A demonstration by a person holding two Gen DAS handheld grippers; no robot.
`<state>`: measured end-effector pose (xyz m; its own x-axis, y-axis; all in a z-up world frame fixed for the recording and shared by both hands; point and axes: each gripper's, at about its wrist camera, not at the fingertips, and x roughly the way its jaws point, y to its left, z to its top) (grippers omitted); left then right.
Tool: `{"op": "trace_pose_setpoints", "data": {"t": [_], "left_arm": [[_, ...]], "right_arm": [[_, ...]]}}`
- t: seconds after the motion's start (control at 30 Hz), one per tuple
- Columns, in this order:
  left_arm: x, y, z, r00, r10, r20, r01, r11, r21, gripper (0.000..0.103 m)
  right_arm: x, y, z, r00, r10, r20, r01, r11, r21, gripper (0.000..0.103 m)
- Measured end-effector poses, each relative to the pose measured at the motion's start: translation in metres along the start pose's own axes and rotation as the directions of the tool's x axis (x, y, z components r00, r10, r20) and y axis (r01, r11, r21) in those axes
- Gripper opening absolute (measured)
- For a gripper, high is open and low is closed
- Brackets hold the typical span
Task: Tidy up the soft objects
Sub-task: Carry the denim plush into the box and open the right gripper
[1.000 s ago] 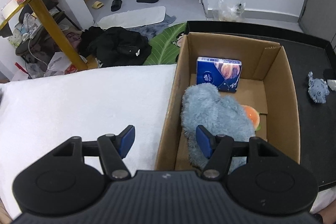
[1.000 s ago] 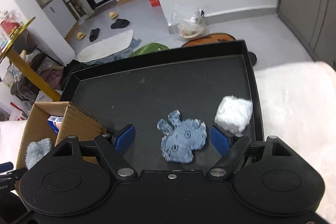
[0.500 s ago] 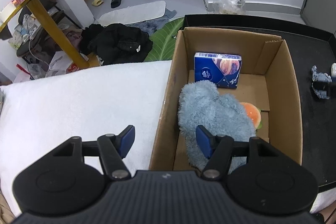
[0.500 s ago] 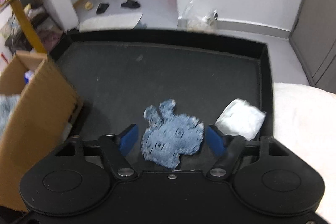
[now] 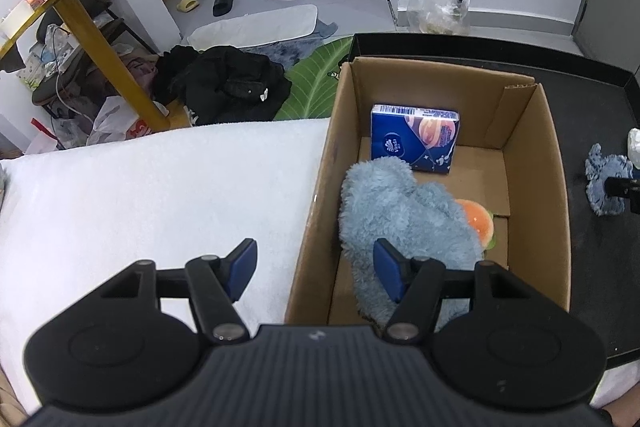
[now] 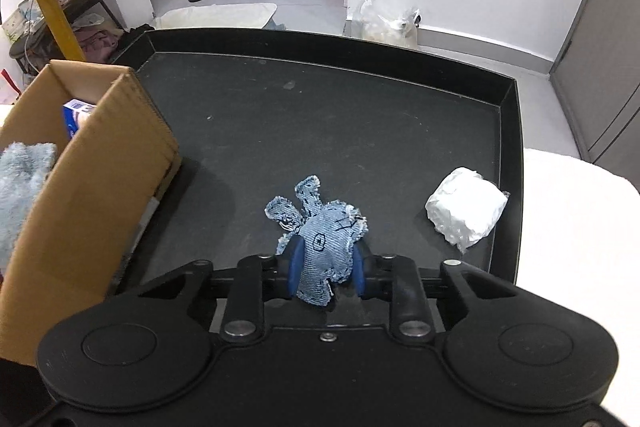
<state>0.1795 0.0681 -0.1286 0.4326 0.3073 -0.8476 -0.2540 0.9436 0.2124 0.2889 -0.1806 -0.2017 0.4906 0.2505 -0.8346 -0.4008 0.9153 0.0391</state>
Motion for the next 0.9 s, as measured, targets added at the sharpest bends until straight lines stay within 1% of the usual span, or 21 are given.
{"op": "trace_pose_setpoints", "data": {"t": [0.2, 0.27, 0.43, 0.63, 0.9], "left_arm": [[-0.006, 0.004, -0.003, 1.000, -0.019, 0.025, 0.019, 1.000, -0.011, 0.063], [-0.007, 0.006, -0.003, 0.999, -0.029, 0.031, 0.029, 0.999, -0.018, 0.063], [-0.010, 0.012, -0.005, 0.997, -0.056, 0.045, 0.057, 0.998, -0.040, 0.063], [-0.012, 0.020, -0.007, 0.994, -0.090, 0.058, 0.094, 0.993, -0.071, 0.063], [-0.015, 0.027, -0.009, 0.989, -0.125, 0.084, 0.133, 0.986, -0.099, 0.063]], "right_arm": [[-0.010, 0.003, -0.002, 1.000, -0.002, 0.004, 0.002, 1.000, 0.000, 0.015], [-0.016, 0.003, -0.001, 1.000, -0.002, 0.010, 0.002, 1.000, 0.006, 0.013], [-0.032, 0.006, 0.005, 0.999, -0.014, 0.030, 0.014, 1.000, 0.006, 0.012], [-0.053, 0.011, 0.013, 0.998, -0.005, 0.068, 0.003, 1.000, 0.030, 0.012], [-0.075, 0.033, 0.024, 0.993, 0.009, 0.114, -0.010, 1.000, 0.006, 0.012]]}}
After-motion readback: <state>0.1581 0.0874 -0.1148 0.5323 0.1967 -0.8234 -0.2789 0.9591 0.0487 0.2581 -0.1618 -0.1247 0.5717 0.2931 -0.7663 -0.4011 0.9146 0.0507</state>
